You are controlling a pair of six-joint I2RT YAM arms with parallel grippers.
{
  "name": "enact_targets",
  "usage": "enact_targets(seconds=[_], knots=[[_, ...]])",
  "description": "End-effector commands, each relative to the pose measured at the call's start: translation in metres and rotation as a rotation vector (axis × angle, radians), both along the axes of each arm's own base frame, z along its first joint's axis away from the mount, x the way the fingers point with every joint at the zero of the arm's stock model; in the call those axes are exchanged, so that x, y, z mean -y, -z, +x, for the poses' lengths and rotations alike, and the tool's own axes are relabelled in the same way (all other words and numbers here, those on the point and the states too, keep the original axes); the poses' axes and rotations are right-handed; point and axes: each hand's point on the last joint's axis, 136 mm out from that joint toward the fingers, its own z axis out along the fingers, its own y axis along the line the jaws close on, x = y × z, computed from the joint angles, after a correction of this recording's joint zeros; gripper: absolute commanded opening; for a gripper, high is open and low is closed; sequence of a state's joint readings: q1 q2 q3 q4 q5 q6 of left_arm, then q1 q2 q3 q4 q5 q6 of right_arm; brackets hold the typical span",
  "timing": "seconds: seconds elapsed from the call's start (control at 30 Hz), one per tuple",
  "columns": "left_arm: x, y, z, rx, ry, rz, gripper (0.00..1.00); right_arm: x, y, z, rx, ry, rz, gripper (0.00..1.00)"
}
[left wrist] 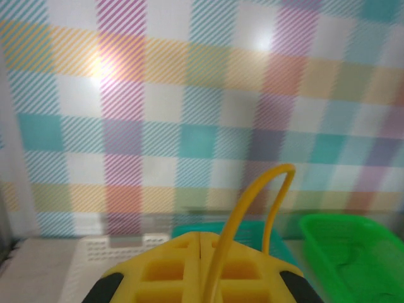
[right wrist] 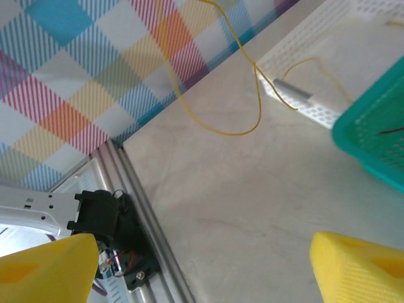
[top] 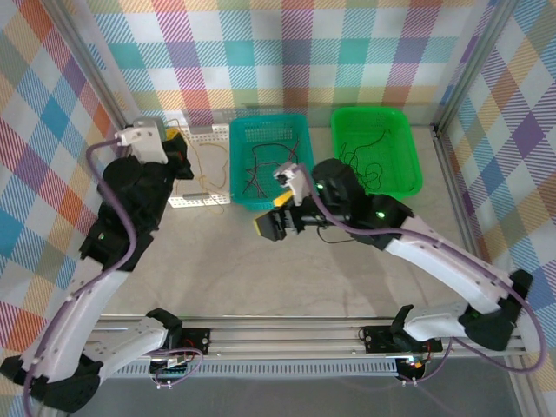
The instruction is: Untangle the cables
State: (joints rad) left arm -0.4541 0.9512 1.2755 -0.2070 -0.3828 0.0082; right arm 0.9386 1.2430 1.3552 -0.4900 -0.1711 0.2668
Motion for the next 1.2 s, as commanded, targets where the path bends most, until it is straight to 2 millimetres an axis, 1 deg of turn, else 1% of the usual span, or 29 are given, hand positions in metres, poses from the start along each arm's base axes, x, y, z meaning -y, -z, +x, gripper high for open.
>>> enact_targets(seconds=[0.0,0.1,0.2,0.33,0.5,0.6,0.63,0.7,0.8,0.9,1.0,1.17], knots=[[-0.024,-0.006,0.026,0.024,-0.081,-0.07,0.0,0.022,-0.018,0.0,0.104,0.058,0.04,0.88],[-0.037,0.014,0.063,-0.034,-0.125,-0.117,0.0,0.04,-0.022,-0.01,0.125,0.068,0.044,0.88],[-0.046,0.035,0.096,-0.093,-0.166,-0.13,0.0,0.053,-0.019,-0.019,0.128,0.069,0.039,0.88],[-0.054,0.061,0.13,-0.148,-0.196,-0.13,0.0,0.066,-0.015,-0.029,0.125,0.066,0.04,0.88],[-0.067,0.109,0.169,-0.249,-0.239,-0.129,0.0,0.077,-0.015,-0.043,0.119,0.046,0.068,0.88],[-0.075,0.148,0.189,-0.328,-0.269,-0.121,0.0,0.081,-0.013,-0.051,0.104,0.026,0.082,0.88],[-0.077,0.16,0.194,-0.353,-0.278,-0.118,0.0,0.082,-0.011,-0.054,0.097,0.018,0.084,0.88],[-0.078,0.193,0.204,-0.422,-0.29,-0.104,0.0,0.083,-0.006,-0.058,0.082,0.006,0.085,0.88],[-0.076,0.233,0.214,-0.513,-0.294,-0.096,0.0,0.088,0.002,-0.062,0.068,0.009,0.082,0.88],[-0.069,0.265,0.218,-0.59,-0.274,-0.119,0.0,0.094,0.009,-0.063,0.067,0.024,0.069,0.88],[-0.06,0.285,0.221,-0.653,-0.238,-0.155,0.0,0.099,0.016,-0.06,0.076,0.053,0.05,0.89],[-0.056,0.299,0.22,-0.697,-0.23,-0.194,0.0,0.102,0.027,-0.052,0.065,0.101,0.012,0.92]])
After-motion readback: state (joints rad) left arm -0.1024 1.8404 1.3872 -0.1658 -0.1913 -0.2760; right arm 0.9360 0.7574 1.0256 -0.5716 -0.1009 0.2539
